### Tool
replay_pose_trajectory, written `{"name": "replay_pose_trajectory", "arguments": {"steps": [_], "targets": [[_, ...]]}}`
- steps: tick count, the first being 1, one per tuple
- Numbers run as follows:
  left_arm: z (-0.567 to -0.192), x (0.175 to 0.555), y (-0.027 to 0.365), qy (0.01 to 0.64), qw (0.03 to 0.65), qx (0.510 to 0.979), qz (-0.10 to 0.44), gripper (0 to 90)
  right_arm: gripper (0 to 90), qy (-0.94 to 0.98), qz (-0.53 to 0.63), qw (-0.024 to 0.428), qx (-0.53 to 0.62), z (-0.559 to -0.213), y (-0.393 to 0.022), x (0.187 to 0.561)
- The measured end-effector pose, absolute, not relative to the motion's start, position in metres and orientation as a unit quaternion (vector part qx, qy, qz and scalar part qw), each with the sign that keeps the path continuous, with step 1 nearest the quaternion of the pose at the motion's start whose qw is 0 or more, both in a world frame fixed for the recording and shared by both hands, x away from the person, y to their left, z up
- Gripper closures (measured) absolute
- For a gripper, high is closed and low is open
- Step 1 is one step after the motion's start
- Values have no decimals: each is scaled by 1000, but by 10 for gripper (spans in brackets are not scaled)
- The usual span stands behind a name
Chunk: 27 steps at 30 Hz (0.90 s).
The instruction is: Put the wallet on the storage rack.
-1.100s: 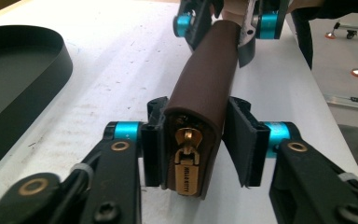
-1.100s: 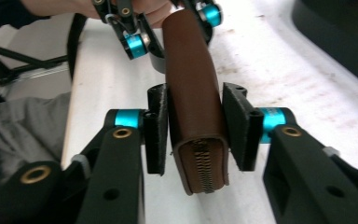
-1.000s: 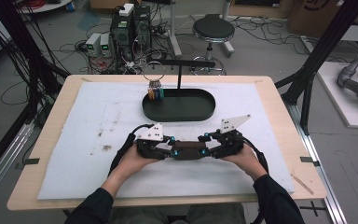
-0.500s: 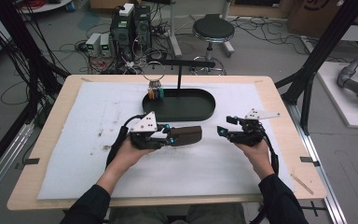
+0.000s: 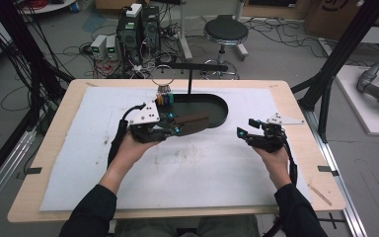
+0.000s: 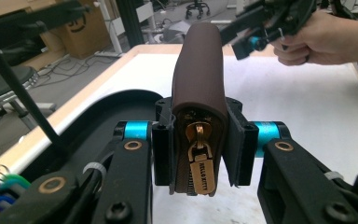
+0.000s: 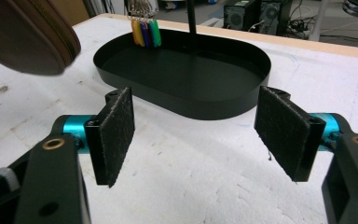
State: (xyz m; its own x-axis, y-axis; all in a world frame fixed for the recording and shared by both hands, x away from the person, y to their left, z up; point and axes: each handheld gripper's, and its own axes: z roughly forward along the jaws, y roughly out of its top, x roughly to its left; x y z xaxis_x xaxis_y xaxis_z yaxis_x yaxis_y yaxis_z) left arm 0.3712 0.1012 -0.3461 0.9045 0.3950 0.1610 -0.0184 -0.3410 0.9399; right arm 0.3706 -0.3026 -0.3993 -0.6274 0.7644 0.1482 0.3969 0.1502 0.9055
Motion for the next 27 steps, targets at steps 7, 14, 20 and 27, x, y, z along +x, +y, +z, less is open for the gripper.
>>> {"name": "replay_pose_trajectory", "arguments": {"steps": [7,14,20,27], "targets": [[-335,386,100,116,551,799,212,681,291,733,521,175,400,-400,-305,372],[-338,402,95,115,540,800,235,682,291,730,523,176,403,-400,-307,373],[-344,414,91,114,521,807,255,683,292,728,524,178,404,-400,-308,373],[-354,429,84,101,499,815,275,683,293,727,526,178,404,-400,-308,373]]}}
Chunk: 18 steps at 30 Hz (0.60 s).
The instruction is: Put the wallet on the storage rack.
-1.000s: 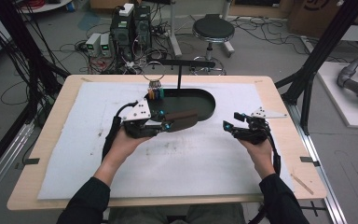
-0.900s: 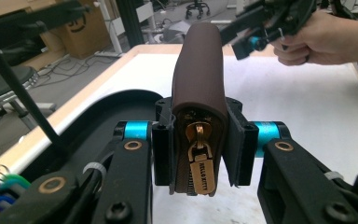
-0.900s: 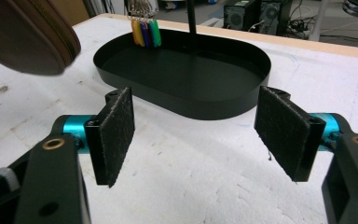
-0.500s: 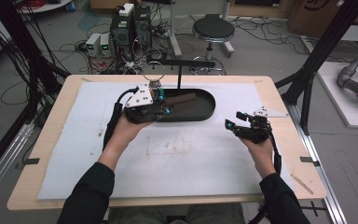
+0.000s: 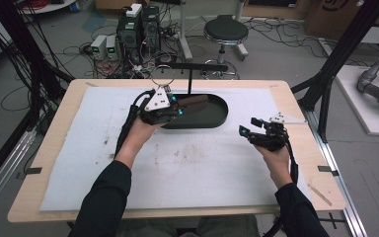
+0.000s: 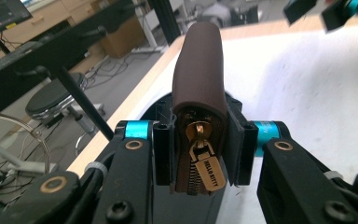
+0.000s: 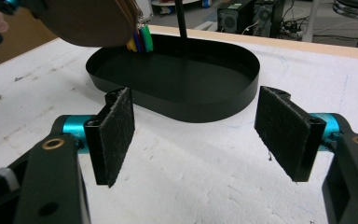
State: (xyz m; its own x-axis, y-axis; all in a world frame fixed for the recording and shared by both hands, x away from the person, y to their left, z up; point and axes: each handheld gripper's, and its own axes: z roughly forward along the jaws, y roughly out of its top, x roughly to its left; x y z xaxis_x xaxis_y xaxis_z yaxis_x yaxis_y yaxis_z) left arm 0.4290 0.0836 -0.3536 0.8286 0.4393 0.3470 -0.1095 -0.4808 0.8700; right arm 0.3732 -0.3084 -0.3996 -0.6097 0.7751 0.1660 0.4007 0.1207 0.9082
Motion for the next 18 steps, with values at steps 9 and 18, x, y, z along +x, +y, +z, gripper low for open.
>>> {"name": "replay_pose_trajectory", "arguments": {"steps": [9,18], "targets": [[-365,448,79,110,479,823,285,682,293,725,525,176,410,-400,-310,373],[-377,468,75,125,463,830,284,682,293,726,527,176,406,-400,-310,375]]}}
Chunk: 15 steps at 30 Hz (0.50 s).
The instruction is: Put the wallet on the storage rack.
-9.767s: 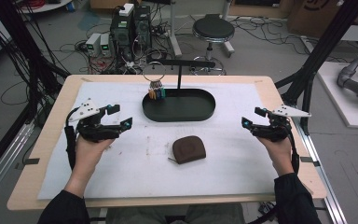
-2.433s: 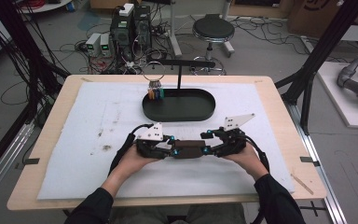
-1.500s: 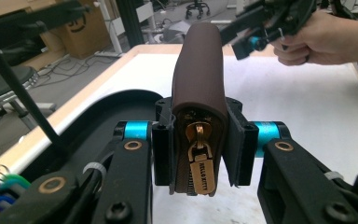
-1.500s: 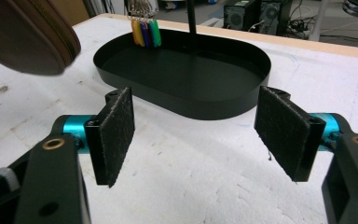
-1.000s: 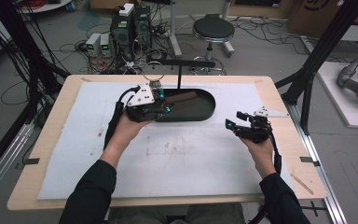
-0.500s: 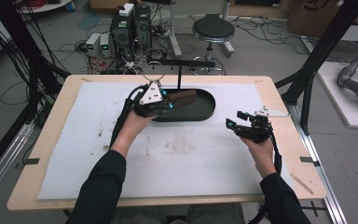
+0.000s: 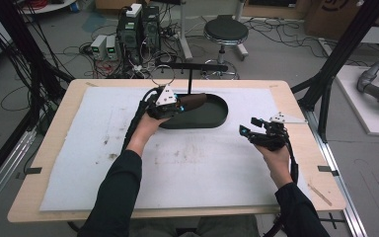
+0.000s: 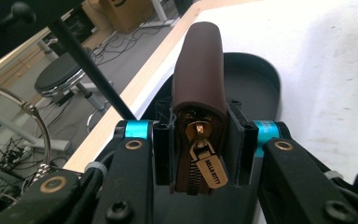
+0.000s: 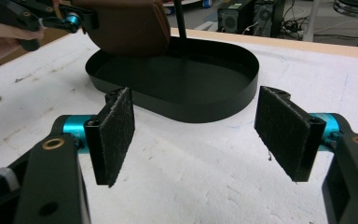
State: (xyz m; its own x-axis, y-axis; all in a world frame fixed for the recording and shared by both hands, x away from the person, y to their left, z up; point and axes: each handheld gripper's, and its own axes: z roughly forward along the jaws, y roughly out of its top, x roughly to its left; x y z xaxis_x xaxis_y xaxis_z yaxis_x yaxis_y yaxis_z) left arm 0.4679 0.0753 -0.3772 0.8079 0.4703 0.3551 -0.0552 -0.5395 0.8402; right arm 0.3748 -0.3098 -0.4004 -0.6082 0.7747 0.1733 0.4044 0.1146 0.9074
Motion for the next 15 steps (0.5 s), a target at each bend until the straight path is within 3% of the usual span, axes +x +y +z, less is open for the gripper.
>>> {"name": "replay_pose_trajectory", "arguments": {"steps": [15], "targets": [[-387,485,80,156,418,848,286,680,294,726,527,173,407,-401,-310,375]]}}
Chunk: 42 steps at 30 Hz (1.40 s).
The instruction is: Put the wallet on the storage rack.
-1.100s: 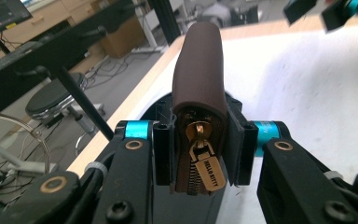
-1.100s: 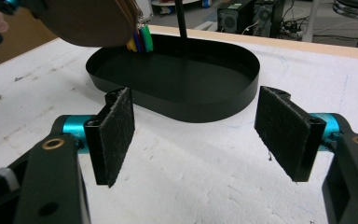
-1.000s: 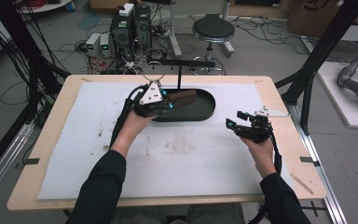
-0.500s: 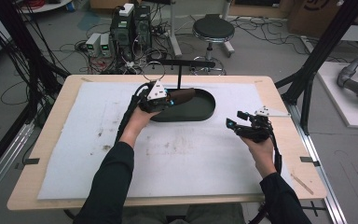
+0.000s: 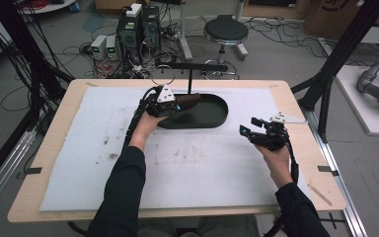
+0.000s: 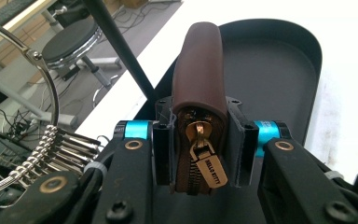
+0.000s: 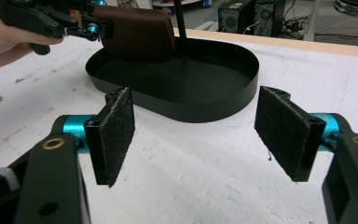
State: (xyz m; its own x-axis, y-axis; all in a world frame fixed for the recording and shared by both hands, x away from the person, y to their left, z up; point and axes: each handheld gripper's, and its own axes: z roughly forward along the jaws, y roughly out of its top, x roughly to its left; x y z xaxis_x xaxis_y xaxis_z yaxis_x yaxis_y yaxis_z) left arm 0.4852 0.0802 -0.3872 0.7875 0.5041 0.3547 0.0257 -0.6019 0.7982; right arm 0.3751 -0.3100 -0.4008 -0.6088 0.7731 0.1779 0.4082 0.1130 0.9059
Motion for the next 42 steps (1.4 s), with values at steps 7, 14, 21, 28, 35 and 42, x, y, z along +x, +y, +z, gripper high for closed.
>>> {"name": "replay_pose_trajectory", "arguments": {"steps": [7,14,21,28,35,42], "targets": [[-383,489,75,146,412,851,291,678,294,726,527,174,405,-401,-310,375],[-393,491,70,141,383,869,278,678,294,724,529,176,407,-400,-312,375],[-394,492,71,147,384,870,272,667,295,724,529,177,407,-400,-313,375],[-393,489,74,169,382,868,267,550,295,723,530,179,406,-399,-313,375],[-386,481,82,202,399,858,255,438,295,723,529,179,406,-399,-313,374],[-384,473,95,237,416,846,233,370,294,725,527,179,405,-399,-312,374]]}}
